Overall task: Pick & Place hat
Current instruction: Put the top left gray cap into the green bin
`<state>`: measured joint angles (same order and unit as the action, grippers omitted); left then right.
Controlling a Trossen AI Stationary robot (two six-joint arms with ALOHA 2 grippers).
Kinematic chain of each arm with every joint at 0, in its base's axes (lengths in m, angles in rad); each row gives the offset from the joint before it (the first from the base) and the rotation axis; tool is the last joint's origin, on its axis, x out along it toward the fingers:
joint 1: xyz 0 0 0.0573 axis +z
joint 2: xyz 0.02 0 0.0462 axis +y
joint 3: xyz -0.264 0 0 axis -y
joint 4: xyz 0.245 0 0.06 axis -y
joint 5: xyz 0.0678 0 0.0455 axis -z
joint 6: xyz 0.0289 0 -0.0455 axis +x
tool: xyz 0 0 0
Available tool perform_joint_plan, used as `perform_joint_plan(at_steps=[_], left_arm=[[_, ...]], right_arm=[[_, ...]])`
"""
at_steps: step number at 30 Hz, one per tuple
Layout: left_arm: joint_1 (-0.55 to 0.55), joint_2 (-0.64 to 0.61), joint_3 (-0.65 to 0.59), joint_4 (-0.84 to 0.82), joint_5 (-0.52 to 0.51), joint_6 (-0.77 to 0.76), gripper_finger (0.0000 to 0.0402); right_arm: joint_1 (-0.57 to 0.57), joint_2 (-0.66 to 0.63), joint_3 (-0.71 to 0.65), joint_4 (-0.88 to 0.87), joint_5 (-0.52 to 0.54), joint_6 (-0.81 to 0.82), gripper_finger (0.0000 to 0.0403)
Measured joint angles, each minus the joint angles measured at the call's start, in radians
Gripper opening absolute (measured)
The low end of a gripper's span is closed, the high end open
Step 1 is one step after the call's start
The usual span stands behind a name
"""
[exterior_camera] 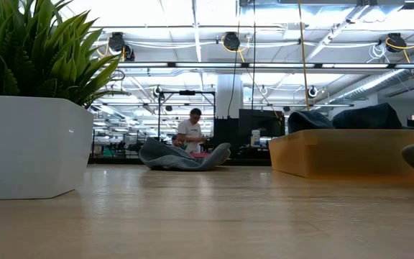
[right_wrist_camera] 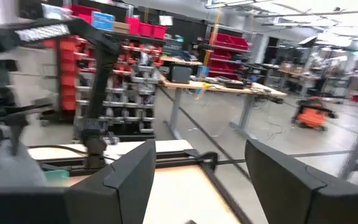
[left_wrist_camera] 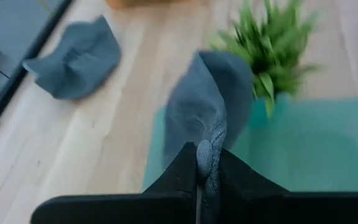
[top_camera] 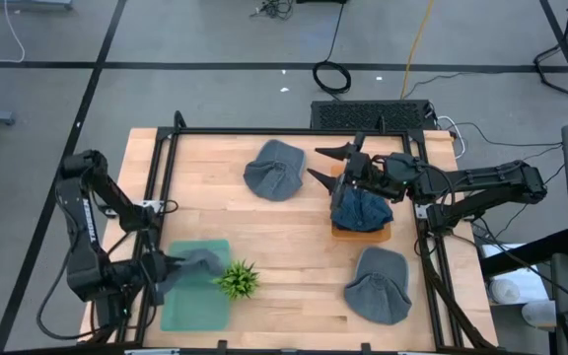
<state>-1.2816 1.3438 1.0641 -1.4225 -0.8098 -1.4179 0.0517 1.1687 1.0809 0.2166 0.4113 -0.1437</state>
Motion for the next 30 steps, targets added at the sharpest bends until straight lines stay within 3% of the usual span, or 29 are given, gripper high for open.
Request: perform_joint_plan(at_steps=[11, 20, 27, 30], left_arm=[[-0.057, 0.046, 0.000, 0.067, 0.204, 0.098, 0.0022], [-0.093, 0.046, 0.000, 0.143, 0.179, 0.122, 0.0022], [-0.042, 0.045, 0.002, 0.400, 0.148, 0.321, 0.0022], [-0.022, 0.045, -0.001, 0.437, 0.169, 0.368, 0.0022]], right_arm=[[0.000, 0.000, 0.000, 0.000, 0.011, -0.025, 0.0238], [0.000, 0.000, 0.000, -0.005, 0.118, -0.025, 0.0238], [0.000, 0.000, 0.000, -0.005, 0.116, -0.013, 0.0238], [0.000, 0.000, 0.000, -0.007, 0.116, 0.022, 0.0238]])
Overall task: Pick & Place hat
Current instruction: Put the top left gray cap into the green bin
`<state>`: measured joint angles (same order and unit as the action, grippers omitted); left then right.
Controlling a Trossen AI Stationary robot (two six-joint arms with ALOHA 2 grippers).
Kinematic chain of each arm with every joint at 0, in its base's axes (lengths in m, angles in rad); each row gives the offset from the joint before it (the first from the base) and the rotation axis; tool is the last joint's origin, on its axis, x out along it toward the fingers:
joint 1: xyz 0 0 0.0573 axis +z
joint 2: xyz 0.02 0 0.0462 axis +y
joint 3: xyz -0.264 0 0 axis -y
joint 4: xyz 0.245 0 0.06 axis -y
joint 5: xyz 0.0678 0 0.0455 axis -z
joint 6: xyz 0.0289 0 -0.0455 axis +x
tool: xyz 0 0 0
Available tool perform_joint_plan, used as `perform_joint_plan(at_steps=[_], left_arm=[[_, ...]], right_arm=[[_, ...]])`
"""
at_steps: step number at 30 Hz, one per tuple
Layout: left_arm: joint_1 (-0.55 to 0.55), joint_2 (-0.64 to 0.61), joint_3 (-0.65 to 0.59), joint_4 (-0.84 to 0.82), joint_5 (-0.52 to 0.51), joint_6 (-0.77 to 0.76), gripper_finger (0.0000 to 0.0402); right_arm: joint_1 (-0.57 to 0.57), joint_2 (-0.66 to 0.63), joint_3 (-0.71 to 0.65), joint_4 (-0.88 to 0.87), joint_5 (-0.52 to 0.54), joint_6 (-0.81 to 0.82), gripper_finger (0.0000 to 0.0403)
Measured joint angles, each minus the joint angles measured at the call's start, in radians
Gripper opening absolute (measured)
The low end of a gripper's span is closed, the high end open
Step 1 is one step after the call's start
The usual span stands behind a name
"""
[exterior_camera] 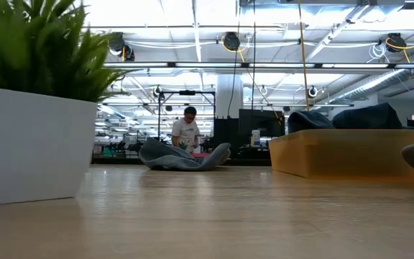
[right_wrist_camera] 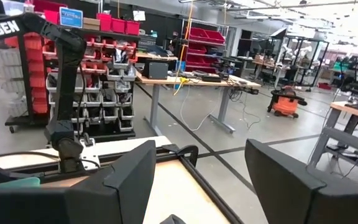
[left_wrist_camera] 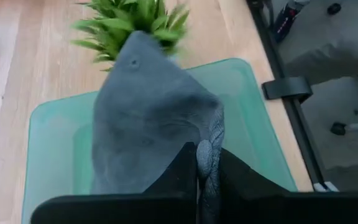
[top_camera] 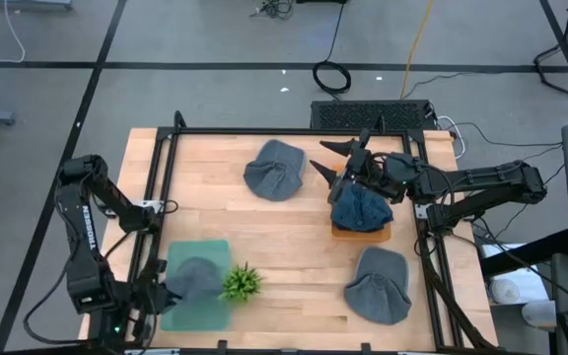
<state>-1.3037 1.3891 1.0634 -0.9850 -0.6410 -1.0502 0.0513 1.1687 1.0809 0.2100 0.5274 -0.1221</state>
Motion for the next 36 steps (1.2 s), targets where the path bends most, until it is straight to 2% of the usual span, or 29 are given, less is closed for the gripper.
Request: perform_joint_plan(at_steps=[3, 5, 10, 19, 26, 30, 36], left_arm=[[0.017, 0.000, -0.018, -0.012, 0.045, -0.056, 0.0026], [0.025, 0.000, -0.027, -0.029, 0.064, -0.111, 0.0047], [0.043, 0.000, -0.031, -0.092, 0.049, -0.216, 0.0127], [0.071, -0.021, -0.028, -0.094, 0.066, -0.217, 0.0287], [0.080, -0.129, -0.027, -0.049, 0.107, -0.197, 0.0379], [0.079, -0.200, -0.026, 0.014, 0.076, -0.144, 0.0396], [0.079, -0.218, -0.026, 0.038, 0.010, -0.154, 0.0362]], right_arm=[[0.000, 0.000, 0.000, -0.004, 0.000, 0.029, 0.0238], [0.000, 0.000, 0.000, -0.004, 0.000, 0.035, 0.0238], [0.002, 0.000, 0.000, -0.004, -0.004, 0.041, 0.0238], [0.002, 0.000, 0.000, -0.004, -0.004, 0.058, 0.0238], [0.003, 0.000, 0.000, -0.005, -0.004, 0.058, 0.0238], [0.003, 0.000, 0.000, -0.005, -0.004, 0.058, 0.0238], [0.003, 0.000, 0.000, -0.006, -0.004, 0.058, 0.0238]])
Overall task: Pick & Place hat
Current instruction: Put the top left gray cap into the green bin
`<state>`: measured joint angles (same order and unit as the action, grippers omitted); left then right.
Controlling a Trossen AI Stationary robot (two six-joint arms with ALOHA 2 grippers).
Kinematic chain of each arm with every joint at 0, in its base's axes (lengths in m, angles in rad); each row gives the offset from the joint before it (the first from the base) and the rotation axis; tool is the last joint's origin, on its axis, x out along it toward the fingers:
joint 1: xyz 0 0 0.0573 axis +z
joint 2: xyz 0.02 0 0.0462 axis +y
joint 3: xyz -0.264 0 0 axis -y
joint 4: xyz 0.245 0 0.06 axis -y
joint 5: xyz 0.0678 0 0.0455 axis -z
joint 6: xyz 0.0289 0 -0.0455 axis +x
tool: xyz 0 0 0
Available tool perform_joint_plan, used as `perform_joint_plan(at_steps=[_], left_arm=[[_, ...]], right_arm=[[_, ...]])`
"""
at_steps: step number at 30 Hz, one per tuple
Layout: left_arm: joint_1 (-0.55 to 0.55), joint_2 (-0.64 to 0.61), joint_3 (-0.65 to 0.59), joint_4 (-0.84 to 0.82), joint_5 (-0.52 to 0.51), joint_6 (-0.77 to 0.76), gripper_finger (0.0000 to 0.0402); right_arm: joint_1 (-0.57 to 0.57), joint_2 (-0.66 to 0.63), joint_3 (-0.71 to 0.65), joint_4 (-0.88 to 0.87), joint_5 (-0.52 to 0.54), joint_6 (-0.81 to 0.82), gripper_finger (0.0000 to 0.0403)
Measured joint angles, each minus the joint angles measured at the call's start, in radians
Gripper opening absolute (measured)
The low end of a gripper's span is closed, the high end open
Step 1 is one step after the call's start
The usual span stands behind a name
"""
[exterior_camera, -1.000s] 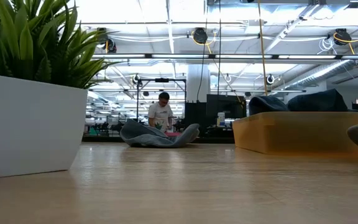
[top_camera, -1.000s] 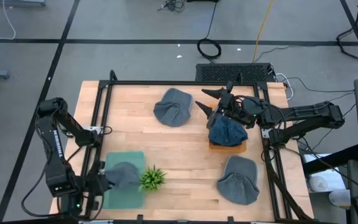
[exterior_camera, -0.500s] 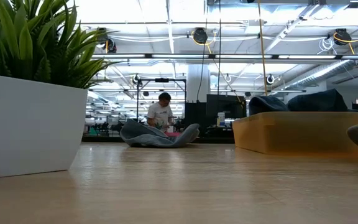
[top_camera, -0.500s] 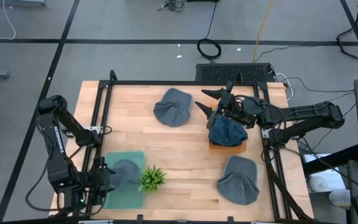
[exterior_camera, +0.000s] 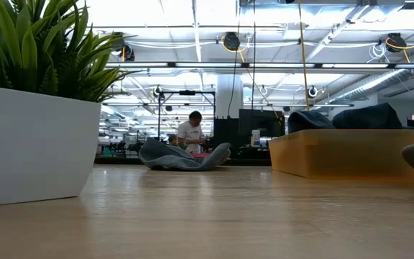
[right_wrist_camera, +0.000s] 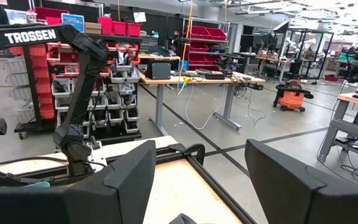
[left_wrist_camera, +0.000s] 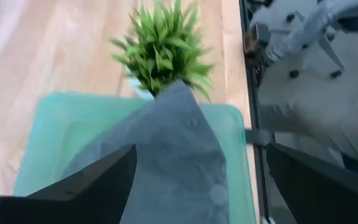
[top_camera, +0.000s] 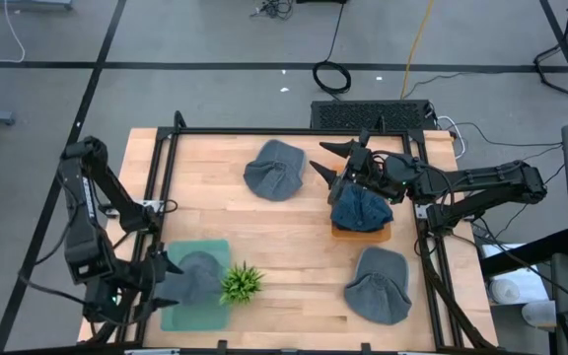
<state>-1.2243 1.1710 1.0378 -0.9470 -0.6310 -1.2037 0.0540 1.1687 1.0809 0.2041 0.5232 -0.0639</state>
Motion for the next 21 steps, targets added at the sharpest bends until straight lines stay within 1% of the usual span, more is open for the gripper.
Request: perform_joint_plan(at_steps=[2, 4, 6, 12, 21], left_arm=[[0.004, 0.018, 0.000, 0.009, -0.051, 0.014, 0.0348], [0.018, 0.045, 0.000, 0.002, -0.104, -0.008, 0.0333], [0.035, 0.082, 0.000, 0.002, -0.131, -0.013, 0.0316], [0.087, 0.177, 0.000, 0.039, -0.095, 0.027, 0.0241], [0.090, 0.229, 0.000, 0.040, -0.107, 0.042, 0.0118]], right_arm=[[0.000, 0.000, 0.000, -0.001, 0.000, 0.000, 0.0238], [0.000, 0.000, 0.000, -0.008, 0.000, 0.000, 0.0238], [0.000, 0.000, 0.000, -0.019, 0.000, 0.000, 0.0238], [0.000, 0.000, 0.000, -0.036, 0.000, 0.000, 0.0238], [0.000, 0.000, 0.000, -0.064, 0.000, 0.012, 0.0238]])
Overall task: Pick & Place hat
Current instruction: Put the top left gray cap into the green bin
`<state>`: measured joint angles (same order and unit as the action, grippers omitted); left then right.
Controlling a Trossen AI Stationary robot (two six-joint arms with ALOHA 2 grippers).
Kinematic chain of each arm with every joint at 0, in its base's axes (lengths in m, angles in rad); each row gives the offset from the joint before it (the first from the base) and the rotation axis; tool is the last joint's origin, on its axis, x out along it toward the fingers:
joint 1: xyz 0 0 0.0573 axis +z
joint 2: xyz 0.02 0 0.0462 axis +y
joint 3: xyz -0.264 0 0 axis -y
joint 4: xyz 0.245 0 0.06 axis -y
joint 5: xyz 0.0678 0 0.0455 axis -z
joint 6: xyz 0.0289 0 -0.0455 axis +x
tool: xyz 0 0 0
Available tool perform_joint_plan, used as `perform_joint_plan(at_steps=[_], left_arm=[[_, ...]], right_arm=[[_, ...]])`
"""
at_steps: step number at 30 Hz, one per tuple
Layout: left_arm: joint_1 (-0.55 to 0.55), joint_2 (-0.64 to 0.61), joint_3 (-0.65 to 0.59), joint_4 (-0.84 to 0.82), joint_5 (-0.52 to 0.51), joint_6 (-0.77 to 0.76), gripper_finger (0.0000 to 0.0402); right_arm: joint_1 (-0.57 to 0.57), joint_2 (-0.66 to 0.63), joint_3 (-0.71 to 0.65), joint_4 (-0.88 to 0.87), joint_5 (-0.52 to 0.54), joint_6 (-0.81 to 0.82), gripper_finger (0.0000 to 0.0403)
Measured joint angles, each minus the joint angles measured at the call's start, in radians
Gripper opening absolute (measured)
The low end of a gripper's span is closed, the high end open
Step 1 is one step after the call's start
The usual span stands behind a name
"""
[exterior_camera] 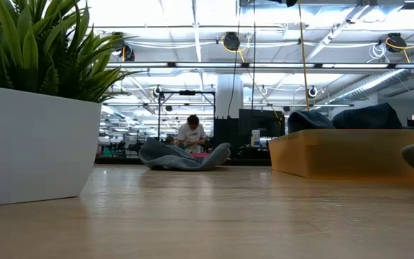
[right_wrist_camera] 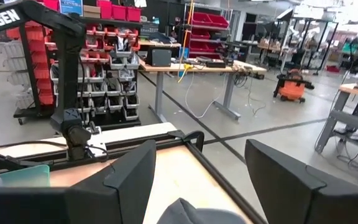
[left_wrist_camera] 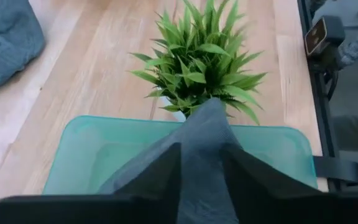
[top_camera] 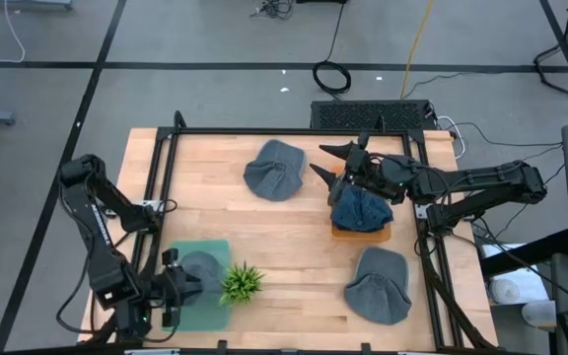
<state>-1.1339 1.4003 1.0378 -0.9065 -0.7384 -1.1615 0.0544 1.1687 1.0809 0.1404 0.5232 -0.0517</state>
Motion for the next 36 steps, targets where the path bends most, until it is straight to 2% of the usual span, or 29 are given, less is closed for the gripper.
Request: perform_joint_plan(at_steps=[6, 13, 20, 26, 31, 36], left_arm=[[0.000, 0.091, 0.000, 0.073, 0.058, 0.105, 0.0057], [0.001, 0.185, 0.000, 0.074, 0.123, 0.089, 0.0005], [0.002, 0.261, 0.000, 0.063, 0.223, 0.071, 0.0032], [0.007, 0.275, -0.001, 0.051, 0.304, 0.059, 0.0020], [0.008, 0.223, -0.002, 0.043, 0.271, 0.054, 0.0006], [0.007, 0.092, -0.002, 0.043, 0.227, 0.061, 0.0043]], right_arm=[[0.000, 0.000, 0.000, -0.027, 0.000, 0.040, 0.0238], [0.000, 0.000, 0.000, -0.042, 0.000, 0.041, 0.0238], [0.000, 0.000, 0.000, -0.048, 0.000, 0.041, 0.0238], [0.000, 0.000, 0.000, -0.048, 0.000, 0.041, 0.0238], [0.000, 0.000, 0.000, -0.048, 0.000, 0.041, 0.0238], [0.000, 0.000, 0.000, -0.048, 0.000, 0.041, 0.0238]])
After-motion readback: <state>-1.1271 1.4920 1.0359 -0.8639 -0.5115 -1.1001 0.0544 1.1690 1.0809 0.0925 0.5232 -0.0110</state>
